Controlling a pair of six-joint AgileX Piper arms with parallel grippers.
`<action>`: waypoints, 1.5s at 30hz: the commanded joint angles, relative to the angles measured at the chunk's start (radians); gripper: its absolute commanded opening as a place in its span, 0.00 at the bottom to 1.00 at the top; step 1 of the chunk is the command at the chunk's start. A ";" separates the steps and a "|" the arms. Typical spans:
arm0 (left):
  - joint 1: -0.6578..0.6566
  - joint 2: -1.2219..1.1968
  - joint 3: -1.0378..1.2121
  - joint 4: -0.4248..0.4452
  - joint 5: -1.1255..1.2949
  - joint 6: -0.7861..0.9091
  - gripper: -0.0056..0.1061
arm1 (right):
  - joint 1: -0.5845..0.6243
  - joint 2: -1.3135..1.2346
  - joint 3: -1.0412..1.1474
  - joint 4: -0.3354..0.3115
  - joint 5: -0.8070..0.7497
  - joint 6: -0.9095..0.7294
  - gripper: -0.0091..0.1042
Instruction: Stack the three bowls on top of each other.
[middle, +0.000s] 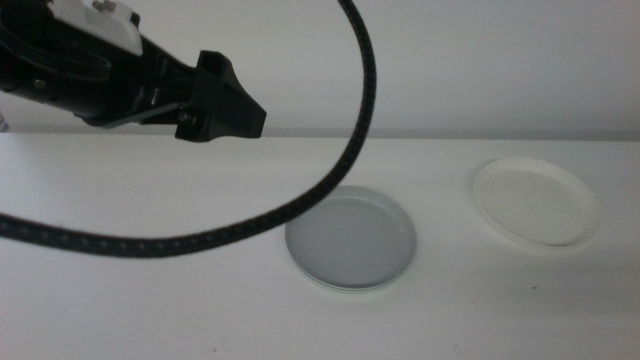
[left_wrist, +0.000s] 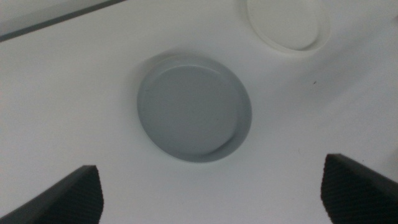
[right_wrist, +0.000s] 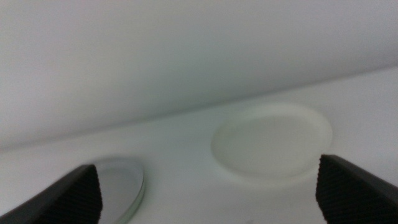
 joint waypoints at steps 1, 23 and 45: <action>0.004 -0.001 0.001 -0.006 -0.019 -0.006 0.89 | 0.000 0.096 -0.140 -0.002 0.190 -0.008 0.89; 0.004 -0.001 0.001 0.021 -0.064 -0.006 0.89 | 0.000 0.395 -0.470 0.076 0.565 -0.010 0.89; 0.004 -0.001 0.001 0.021 -0.093 -0.006 0.89 | -0.319 0.975 -0.835 -0.181 0.883 0.015 0.89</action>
